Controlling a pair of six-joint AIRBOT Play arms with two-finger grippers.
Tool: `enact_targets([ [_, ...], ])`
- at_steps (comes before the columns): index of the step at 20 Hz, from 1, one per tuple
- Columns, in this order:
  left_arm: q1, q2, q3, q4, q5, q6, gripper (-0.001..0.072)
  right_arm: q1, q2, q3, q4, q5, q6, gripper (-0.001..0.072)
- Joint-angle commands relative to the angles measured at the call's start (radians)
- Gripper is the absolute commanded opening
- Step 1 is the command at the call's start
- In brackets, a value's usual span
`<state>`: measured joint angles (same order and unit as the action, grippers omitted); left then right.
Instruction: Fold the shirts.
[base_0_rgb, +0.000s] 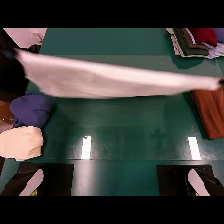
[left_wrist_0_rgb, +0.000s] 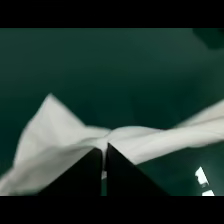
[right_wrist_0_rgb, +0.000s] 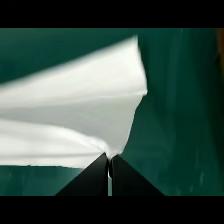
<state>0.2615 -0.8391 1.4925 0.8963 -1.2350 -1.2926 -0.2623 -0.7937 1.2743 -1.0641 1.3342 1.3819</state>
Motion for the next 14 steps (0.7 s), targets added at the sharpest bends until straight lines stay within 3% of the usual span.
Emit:
enact_targets([
  [1,0.0,0.007,0.388,-0.018,0.01,-0.02,0.0023,0.005,0.039,0.354,-0.008,-0.048,0.029,0.0011],
  [5,0.0,0.007,0.696,-0.029,0.029,-0.076,0.0023,0.005,0.039,0.605,-0.019,-0.02,0.032,0.001],
  [8,0.0,0.007,0.787,-0.111,0.021,-0.108,0.0022,0.002,0.03,0.725,-0.124,0.049,0.058,0.0011],
  [10,0.0,0.007,0.799,-0.192,0.01,-0.106,0.0023,0.0,0.003,0.811,-0.201,0.138,0.061,0.0011],
  [14,0.0,0.007,0.657,-0.175,-0.011,-0.106,0.0023,0.001,-0.085,0.821,-0.21,0.22,0.061,0.001],
])
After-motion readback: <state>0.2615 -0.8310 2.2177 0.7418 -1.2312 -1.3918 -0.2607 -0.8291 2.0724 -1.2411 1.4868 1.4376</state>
